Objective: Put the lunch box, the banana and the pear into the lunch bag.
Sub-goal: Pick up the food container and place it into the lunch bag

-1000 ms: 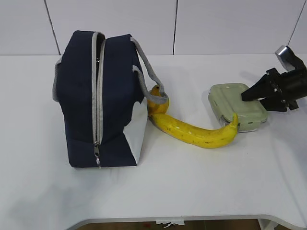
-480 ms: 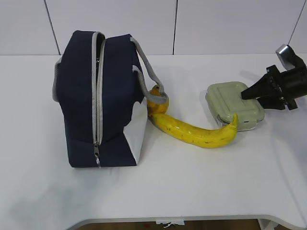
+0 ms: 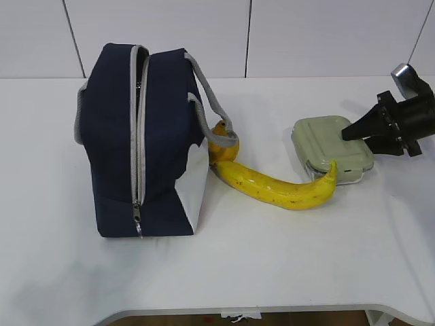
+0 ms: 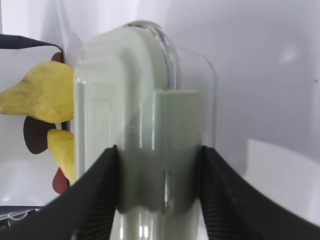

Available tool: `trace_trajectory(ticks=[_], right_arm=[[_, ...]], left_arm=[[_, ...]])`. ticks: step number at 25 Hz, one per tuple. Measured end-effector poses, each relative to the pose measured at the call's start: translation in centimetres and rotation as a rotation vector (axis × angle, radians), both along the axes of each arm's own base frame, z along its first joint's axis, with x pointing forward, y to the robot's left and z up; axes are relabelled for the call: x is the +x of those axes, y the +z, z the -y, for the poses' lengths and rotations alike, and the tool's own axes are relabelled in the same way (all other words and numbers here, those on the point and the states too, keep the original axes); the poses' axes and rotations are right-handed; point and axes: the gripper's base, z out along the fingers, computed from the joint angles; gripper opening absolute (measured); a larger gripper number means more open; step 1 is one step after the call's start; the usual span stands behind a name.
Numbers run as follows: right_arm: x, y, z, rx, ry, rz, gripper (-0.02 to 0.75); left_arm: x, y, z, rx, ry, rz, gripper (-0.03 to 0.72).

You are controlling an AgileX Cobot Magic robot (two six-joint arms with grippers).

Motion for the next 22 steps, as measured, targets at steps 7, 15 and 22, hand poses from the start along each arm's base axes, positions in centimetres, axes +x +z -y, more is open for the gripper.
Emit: trace_trajectory(ticks=[7, 15, 22], right_arm=[[0.0, 0.0, -0.1, 0.029, -0.054, -0.066, 0.361], [-0.3, 1.8, 0.2, -0.023, -0.087, -0.084, 0.360], [-0.7, 4.1, 0.2, -0.058, -0.110, -0.063, 0.358]], left_arm=[[0.0, 0.0, 0.0, 0.000, 0.000, 0.000, 0.240], [-0.7, 0.9, -0.1, 0.006, -0.002, -0.002, 0.240], [-0.5, 3.6, 0.1, 0.005, -0.015, -0.064, 0.240]])
